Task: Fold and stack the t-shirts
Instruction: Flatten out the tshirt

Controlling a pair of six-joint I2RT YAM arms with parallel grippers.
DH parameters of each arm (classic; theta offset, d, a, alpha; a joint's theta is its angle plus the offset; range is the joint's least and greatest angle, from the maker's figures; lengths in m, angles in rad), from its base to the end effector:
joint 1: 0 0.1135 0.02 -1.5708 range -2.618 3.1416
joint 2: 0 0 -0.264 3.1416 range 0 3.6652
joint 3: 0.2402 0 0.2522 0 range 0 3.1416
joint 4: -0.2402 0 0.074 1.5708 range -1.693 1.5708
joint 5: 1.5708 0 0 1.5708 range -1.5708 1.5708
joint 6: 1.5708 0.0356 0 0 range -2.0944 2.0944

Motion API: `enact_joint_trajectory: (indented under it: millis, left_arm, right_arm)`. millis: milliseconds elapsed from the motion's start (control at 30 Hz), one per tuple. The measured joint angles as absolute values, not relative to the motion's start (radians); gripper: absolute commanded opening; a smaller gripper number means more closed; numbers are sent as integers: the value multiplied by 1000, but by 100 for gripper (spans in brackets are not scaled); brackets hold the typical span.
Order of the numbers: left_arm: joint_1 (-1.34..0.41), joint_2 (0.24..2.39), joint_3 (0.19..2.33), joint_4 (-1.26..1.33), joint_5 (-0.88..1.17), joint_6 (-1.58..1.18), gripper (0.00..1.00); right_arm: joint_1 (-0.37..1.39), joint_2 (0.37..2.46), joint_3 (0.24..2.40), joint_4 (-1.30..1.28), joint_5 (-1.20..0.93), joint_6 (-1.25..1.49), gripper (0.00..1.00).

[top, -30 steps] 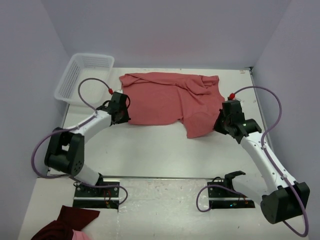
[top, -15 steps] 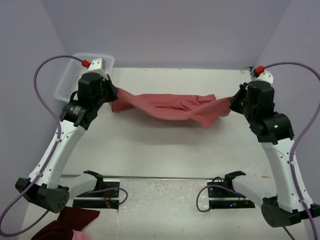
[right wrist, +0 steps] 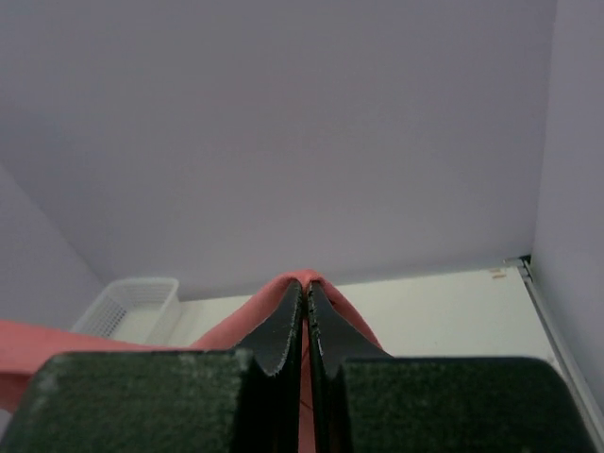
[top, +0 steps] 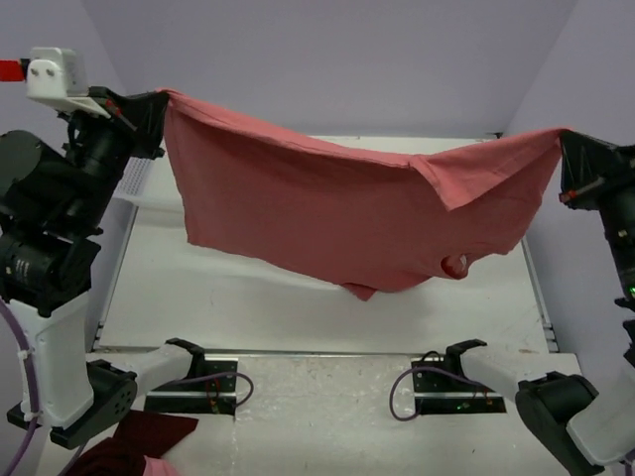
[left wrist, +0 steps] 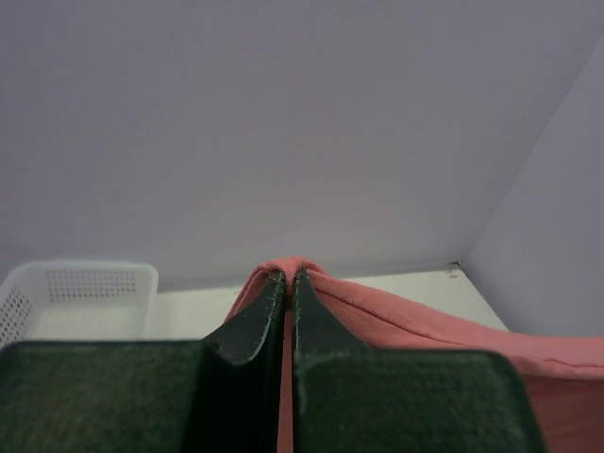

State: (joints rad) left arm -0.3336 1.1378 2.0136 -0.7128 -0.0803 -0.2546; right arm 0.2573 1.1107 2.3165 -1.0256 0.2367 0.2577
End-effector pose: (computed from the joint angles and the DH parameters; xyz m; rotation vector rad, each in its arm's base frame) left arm 0.1219 -0.0392 0.5975 -0.0111 1.4220 -0.4304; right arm 0.0418 0.0024 0.6198 0.1979 1.3867 0.2638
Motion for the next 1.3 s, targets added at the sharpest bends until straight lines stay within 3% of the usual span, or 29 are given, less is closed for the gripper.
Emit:
enact_joint_trajectory:
  millis: [167, 533, 1300]
  left_arm:
    - [-334, 1120, 2130, -739, -51, -233, 0]
    - [-334, 1066, 2135, -750, 35, -232, 0]
    - [-334, 956, 2192, -696, -24, -189, 0]
  right_arm:
    - [257, 1050, 2413, -1044, 138, 223, 0]
    - [257, 982, 2500, -1020, -81, 205, 0]
    - [223, 943, 2523, -761, -461, 291, 0]
